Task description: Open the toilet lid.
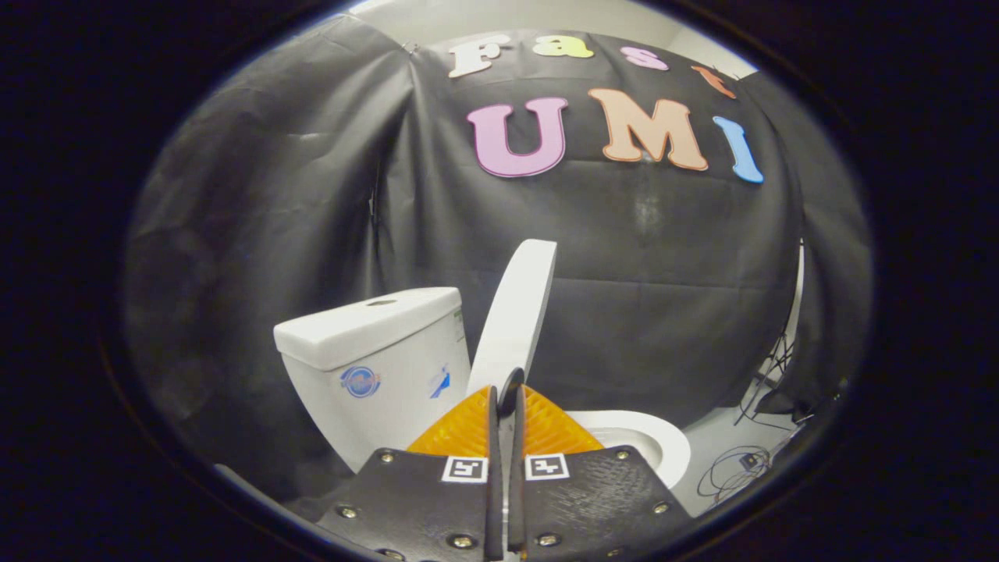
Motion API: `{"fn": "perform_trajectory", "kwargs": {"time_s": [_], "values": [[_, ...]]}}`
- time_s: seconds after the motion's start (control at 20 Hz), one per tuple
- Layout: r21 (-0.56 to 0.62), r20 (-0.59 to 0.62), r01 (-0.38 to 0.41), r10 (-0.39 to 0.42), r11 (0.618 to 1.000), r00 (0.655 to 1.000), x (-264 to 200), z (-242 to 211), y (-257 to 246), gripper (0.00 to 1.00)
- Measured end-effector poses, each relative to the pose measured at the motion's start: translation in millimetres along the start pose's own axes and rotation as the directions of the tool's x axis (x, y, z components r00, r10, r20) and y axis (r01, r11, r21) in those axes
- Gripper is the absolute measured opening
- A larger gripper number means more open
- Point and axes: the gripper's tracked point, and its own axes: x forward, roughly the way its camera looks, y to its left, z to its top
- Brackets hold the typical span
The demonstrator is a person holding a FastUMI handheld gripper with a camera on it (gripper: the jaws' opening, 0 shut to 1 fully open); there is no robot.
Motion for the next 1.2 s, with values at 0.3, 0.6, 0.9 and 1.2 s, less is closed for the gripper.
{"fn": "perform_trajectory", "kwargs": {"time_s": [0.3, 0.6, 0.9, 1.2], "values": [[-0.012, 0.037, -0.02, 0.02, 1.0, 0.999, 7, 7, 30, 0.03], [0.016, 0.062, -0.068, 0.067, 0.998, 0.996, 13, 8, 60, 0.04], [0.02, 0.077, -0.109, 0.107, 0.994, 0.991, 16, 6, 84, 0.06], [0.008, 0.079, -0.13, 0.129, 0.992, 0.989, 17, 7, 93, 0.08]]}}
